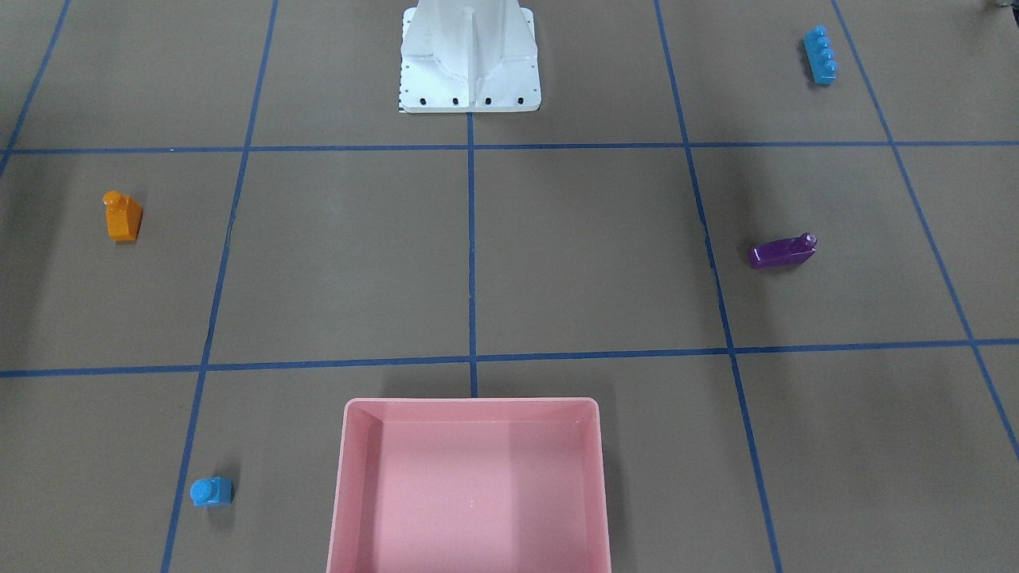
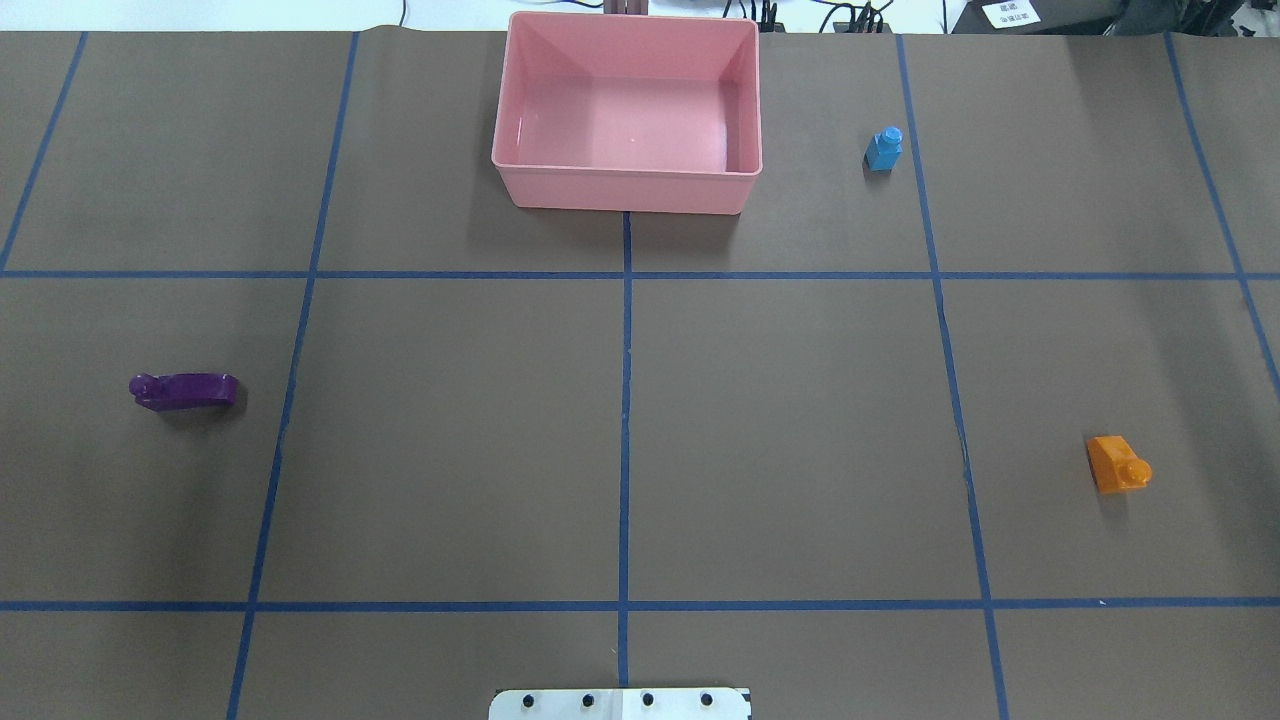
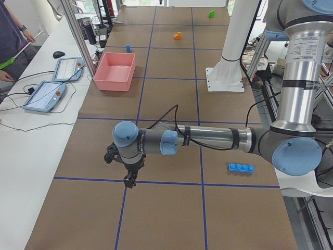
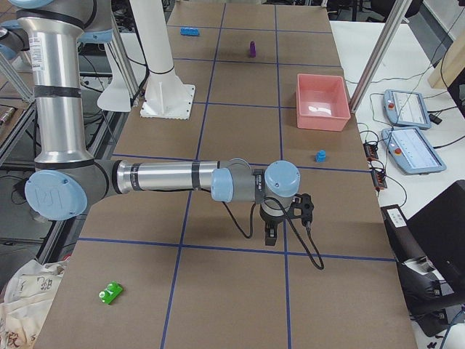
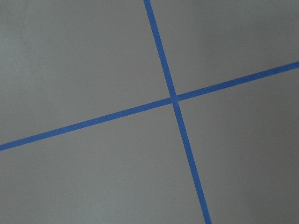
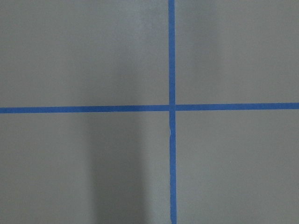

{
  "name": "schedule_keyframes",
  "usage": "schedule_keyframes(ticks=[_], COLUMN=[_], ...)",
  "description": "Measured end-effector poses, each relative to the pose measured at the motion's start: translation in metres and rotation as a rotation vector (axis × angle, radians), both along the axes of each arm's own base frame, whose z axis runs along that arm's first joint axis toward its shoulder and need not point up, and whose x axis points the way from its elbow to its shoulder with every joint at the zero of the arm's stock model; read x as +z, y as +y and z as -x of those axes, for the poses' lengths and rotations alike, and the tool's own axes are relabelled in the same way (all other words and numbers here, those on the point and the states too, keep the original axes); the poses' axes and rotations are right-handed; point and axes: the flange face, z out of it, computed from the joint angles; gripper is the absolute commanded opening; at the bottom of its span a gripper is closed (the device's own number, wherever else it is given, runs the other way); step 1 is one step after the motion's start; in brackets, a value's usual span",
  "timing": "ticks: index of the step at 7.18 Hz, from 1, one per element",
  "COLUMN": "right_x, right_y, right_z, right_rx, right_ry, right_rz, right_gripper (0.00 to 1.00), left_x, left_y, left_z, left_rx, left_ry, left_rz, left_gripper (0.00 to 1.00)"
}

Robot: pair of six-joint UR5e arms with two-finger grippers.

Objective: Put all blocks into box

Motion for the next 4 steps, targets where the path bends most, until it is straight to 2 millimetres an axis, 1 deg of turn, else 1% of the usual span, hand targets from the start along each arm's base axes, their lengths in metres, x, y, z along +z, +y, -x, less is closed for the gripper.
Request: schedule_keyframes(ticks=[2, 3, 4], right_x=[-0.008, -0.021, -0.042], right_y=[-0.002, -0.006, -0.012], right_z=[0.0, 0.005, 0.017], right_rx=[0.002, -0.004, -0.021], right_ry=[-0.002, -0.003, -0.001], right_rz=[-0.014, -0.038, -0.073], right_gripper=[1.0, 1.0, 1.0], left_x=[0.0, -0.006, -0.018], left_y=[0.0, -0.003, -0.007], left_z=[0.001, 0.001, 0.0], left_rx=[0.0, -0.002, -0.004], left_ry=[-0.004, -0.007, -0.006], left_rz=[0.0, -0.009, -0.029], left_gripper=[1.0, 1.0, 1.0])
